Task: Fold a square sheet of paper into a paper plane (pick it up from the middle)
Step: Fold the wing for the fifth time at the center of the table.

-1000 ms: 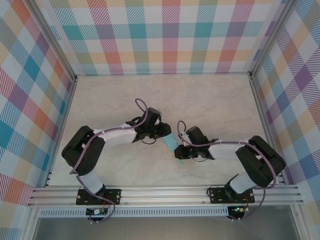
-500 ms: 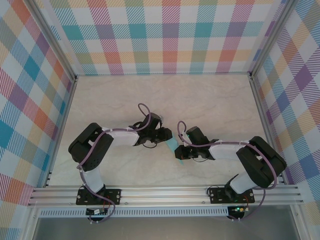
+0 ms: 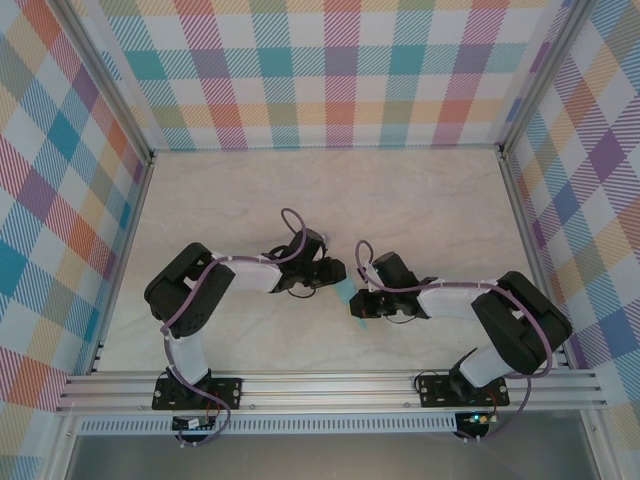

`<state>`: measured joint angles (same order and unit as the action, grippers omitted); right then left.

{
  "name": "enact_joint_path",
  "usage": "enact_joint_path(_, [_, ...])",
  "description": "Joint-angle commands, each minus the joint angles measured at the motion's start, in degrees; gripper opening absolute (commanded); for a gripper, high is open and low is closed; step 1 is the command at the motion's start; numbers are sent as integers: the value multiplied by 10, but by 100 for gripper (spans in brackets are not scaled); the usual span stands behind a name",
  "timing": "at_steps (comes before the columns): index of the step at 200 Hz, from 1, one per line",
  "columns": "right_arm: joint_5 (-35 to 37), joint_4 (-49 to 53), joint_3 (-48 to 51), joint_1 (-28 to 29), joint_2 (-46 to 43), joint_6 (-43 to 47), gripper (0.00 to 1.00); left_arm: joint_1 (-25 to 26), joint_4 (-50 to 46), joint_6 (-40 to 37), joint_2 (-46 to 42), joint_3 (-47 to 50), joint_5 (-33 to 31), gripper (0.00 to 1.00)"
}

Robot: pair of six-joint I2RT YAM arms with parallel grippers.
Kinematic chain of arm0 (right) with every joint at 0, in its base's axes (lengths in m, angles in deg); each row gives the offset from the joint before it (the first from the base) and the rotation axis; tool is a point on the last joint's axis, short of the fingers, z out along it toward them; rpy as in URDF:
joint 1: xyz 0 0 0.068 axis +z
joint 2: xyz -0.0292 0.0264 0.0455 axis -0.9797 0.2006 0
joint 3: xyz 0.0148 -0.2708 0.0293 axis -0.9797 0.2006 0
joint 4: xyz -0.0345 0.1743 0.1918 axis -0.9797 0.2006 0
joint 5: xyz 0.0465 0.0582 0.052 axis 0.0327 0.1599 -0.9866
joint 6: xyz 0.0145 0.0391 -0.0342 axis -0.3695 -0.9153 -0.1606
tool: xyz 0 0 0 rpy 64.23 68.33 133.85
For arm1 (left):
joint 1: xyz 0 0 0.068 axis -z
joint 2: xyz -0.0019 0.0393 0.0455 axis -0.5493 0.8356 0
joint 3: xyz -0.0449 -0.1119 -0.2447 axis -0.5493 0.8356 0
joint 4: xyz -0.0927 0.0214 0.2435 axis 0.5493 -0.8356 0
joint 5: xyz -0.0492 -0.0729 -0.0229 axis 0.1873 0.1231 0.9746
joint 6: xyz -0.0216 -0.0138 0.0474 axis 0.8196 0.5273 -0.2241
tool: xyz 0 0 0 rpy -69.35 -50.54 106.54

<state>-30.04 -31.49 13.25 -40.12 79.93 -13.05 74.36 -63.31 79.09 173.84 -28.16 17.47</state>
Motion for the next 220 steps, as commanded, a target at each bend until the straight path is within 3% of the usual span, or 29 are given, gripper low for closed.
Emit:
enact_joint_path(1, [48, 89, 34, 0, 31, -10, 4, -16, -1, -36, 13, 15, -35, 32])
enact_joint_path(106, [51, 92, 35, 0, 25, -16, 4, -80, 47, -61, 11, 19, 25, 35])
enact_joint_path(145, [48, 100, 26, 0, 32, -12, 4, -86, 23, -61, -44, 28, 16, 37])
enact_joint_path(193, [50, 115, 11, 0, 28, -8, 5, -77, -10, -32, -150, 47, 24, 39])
enact_joint_path(220, [41, 115, -1, 0, 26, -9, 6, -40, -8, -18, -163, 53, 32, 37])
